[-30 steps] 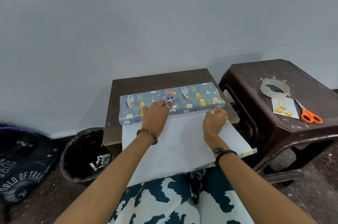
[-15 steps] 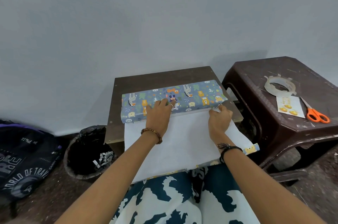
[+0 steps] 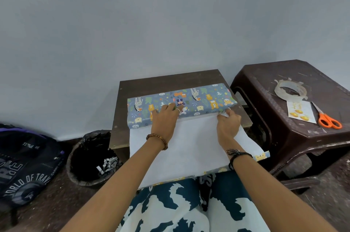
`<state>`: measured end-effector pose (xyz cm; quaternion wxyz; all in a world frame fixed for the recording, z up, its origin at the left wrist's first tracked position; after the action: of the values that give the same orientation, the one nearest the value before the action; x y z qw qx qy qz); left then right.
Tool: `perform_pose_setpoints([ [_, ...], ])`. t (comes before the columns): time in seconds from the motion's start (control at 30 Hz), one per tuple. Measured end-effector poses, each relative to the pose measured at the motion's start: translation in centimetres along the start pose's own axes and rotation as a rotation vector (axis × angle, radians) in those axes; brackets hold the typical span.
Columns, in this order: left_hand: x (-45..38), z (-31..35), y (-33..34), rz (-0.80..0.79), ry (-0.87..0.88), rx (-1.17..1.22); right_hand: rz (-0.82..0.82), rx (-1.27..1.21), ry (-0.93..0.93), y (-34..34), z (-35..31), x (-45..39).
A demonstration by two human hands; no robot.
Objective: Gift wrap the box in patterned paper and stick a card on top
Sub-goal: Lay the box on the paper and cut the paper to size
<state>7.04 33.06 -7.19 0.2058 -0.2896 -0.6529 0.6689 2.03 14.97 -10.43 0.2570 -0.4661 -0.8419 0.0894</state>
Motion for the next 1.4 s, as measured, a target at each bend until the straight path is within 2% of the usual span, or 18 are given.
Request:
perform_pose_setpoints([
  [1.4,0.61,-0.3,0.24,-0.001,0.013,-0.041,0.01,-0.031,0.0,-0.31,-0.09,-0.19],
])
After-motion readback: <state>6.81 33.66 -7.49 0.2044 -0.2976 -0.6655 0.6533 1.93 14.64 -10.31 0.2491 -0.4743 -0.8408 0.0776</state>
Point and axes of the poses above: each hand's wrist, its own x-axis away from the middle knuckle, its own y-axis out of the palm, z = x × y, the point moved 2 cm from there along -x, towards the middle knuckle, and after that the axes turned 13 degrees about y, right-handed, at the moved point
